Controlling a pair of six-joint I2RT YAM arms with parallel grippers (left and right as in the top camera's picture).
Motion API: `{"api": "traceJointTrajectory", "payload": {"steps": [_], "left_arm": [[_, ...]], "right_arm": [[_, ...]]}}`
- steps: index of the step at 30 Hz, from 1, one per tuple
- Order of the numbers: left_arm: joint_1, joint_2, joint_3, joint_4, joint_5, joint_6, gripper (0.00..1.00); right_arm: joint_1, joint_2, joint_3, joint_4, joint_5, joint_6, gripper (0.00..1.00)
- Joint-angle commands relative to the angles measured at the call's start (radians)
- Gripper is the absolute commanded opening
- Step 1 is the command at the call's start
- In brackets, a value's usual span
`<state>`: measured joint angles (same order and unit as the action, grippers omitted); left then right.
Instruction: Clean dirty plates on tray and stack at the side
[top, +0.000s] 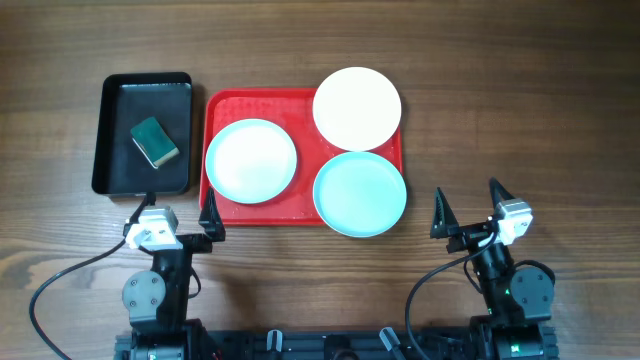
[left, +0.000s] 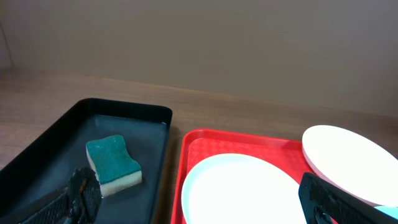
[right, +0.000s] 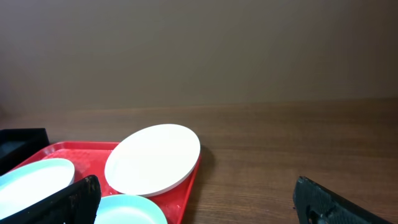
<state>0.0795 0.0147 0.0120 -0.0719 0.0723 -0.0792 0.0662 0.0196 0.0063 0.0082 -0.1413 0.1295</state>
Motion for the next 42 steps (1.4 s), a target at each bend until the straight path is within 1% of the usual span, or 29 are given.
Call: {"api": "traceJointTrajectory", "payload": {"steps": [1,32,36,37,42], "left_arm": [[-0.006,-0.008,-0.006,-0.001,-0.010,0.020,1.00],[-0.006,-0.008,-0.006,-0.001,-0.010,0.020,1.00],[-0.006,-0.008,-0.006,0.000,-0.010,0.020,1.00],[-0.006,-0.008,-0.006,0.000,-0.010,0.020,1.00],[-0.005,-0.008,-0.006,0.000,-0.014,0.020,1.00]], "right_arm": [[-0.006,0.003,-0.001,0.003,-0.005,0.002,1.00],[-0.006,0.003,-0.001,0.003,-0.005,0.002,1.00],[-0.006,0.003,-0.001,0.050,0.080,0.006,1.00],[-0.006,0.003,-0.001,0.054,0.075,0.005,1.00],[-0.006,0.004,-0.001,-0.005,0.094,0.001,1.00]]}}
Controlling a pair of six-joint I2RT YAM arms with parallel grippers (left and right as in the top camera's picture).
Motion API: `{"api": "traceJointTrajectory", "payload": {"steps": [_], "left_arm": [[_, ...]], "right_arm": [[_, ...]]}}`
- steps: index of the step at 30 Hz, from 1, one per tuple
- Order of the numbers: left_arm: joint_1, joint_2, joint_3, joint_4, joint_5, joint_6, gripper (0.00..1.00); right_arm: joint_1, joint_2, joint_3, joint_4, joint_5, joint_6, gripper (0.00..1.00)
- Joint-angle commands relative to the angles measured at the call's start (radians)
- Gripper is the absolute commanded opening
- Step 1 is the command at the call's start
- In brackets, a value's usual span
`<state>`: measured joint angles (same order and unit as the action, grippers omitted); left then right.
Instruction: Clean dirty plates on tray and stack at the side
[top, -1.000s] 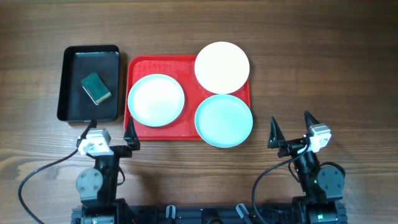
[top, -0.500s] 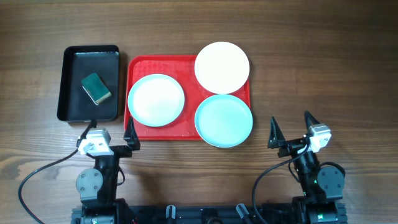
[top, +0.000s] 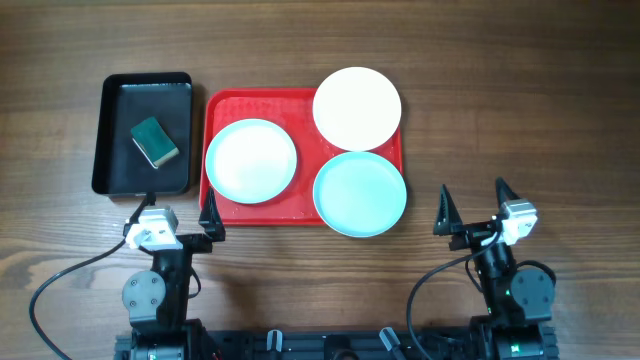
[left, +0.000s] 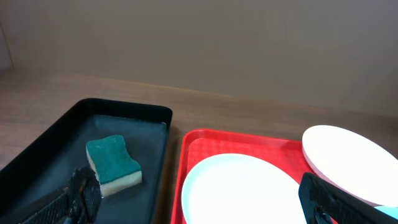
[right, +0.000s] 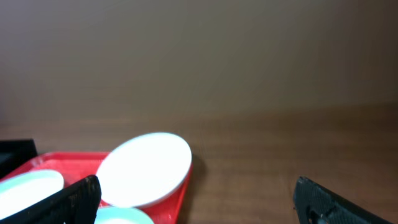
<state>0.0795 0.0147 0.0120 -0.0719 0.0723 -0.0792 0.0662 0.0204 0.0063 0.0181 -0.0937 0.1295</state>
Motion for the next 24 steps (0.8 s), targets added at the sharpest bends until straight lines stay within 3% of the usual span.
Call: {"api": "traceJointTrajectory", "payload": {"steps": [1,8,12,17,24], "left_arm": [[-0.005,-0.008,-0.006,0.000,-0.013,0.019,1.00],[-0.005,-0.008,-0.004,0.002,-0.021,0.019,1.00],[-0.005,0.000,0.046,0.003,-0.022,0.020,1.00],[-0.005,0.117,0.203,-0.058,-0.021,0.019,1.00],[-0.005,0.420,0.543,-0.288,-0.021,0.019,1.00]], "right_arm": [[-0.006,0.003,-0.001,-0.011,0.055,0.002,1.00],[-0.006,0.003,-0.001,0.000,0.039,0.143,1.00],[-0.006,0.003,0.028,0.022,-0.022,0.139,1.00],[-0.006,0.051,0.126,0.020,-0.090,0.140,1.00],[-0.006,0.246,0.340,-0.043,-0.196,0.143,1.00]]}}
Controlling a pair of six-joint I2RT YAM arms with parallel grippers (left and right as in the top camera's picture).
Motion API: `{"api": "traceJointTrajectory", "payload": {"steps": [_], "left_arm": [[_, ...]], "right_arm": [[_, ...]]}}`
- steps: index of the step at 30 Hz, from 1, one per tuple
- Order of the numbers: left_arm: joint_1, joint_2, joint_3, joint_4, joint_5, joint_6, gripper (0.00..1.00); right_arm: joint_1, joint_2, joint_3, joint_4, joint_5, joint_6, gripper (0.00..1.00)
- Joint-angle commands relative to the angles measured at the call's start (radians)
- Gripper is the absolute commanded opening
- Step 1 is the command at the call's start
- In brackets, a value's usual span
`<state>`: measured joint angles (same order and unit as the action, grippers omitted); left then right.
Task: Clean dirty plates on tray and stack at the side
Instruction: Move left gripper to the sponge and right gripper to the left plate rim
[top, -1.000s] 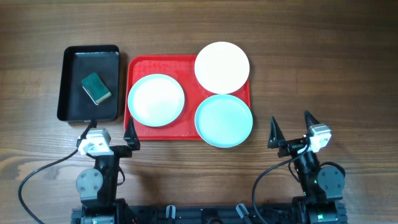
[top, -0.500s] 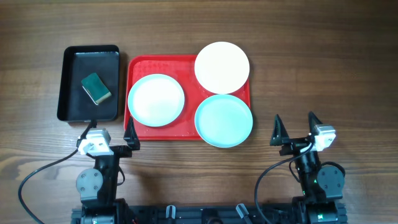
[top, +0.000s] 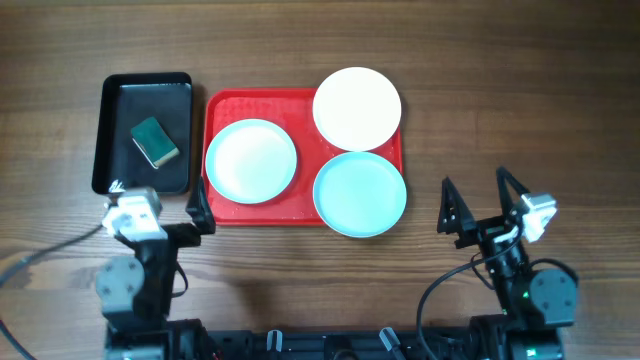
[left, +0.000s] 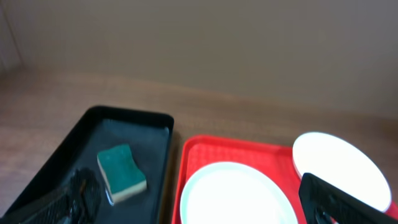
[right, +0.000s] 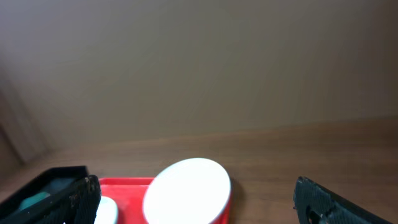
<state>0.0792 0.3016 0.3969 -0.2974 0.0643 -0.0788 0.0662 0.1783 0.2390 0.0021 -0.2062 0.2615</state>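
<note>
Three plates lie on the red tray (top: 225, 105): a pale plate (top: 251, 161) at left, a cream plate (top: 357, 108) at the back right, and a cyan plate (top: 359, 193) at the front right, overhanging the tray's edge. A green sponge (top: 153, 141) rests in the black tray (top: 135, 100). My left gripper (top: 157, 200) stands open and empty just in front of the black tray. Out to the right of the cyan plate, my right gripper (top: 478, 205) is open and empty too. The left wrist view shows the sponge (left: 121, 173) and pale plate (left: 233, 194) ahead.
Bare wooden table (top: 520, 100) lies to the right of the red tray and along the back. The black tray stands close against the red tray's left side. Cables run from both arm bases at the front edge.
Both arms have lifted. The left gripper is further left and closer to the black tray. The right gripper has shifted right and turned a little. Both stay open, and the plates and sponge are unmoved.
Both grippers sat open and low at the front of the table, behind the trays. Then the right one had shifted slightly right while the left stayed put. Now both are raised, the left nearer the black tray.
</note>
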Motion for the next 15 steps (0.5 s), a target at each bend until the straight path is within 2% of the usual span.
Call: {"api": "traceJointTrajectory", "payload": {"steps": [1,4,5,8,13,15], "left_arm": [[-0.005,0.179,0.212,-0.103,-0.013,0.018,1.00],[-0.005,0.333,0.393,-0.252,-0.013,0.018,1.00],[-0.005,0.427,0.507,-0.353,-0.013,0.018,1.00],[-0.005,0.573,0.670,-0.512,-0.013,0.018,1.00],[-0.005,0.782,0.864,-0.726,-0.009,0.019,1.00],[-0.005,0.835,0.892,-0.757,0.005,0.019,1.00]], "right_arm": [[-0.006,0.137,0.158,-0.060,-0.101,0.011,1.00],[-0.006,0.264,0.285,-0.153,-0.153,0.012,1.00],[-0.006,0.350,0.378,-0.232,-0.188,0.012,1.00],[-0.006,0.479,0.520,-0.367,-0.226,0.011,1.00],[-0.006,0.711,0.761,-0.628,-0.291,0.011,0.99],[-0.006,0.790,0.837,-0.719,-0.314,0.011,1.00]]}}
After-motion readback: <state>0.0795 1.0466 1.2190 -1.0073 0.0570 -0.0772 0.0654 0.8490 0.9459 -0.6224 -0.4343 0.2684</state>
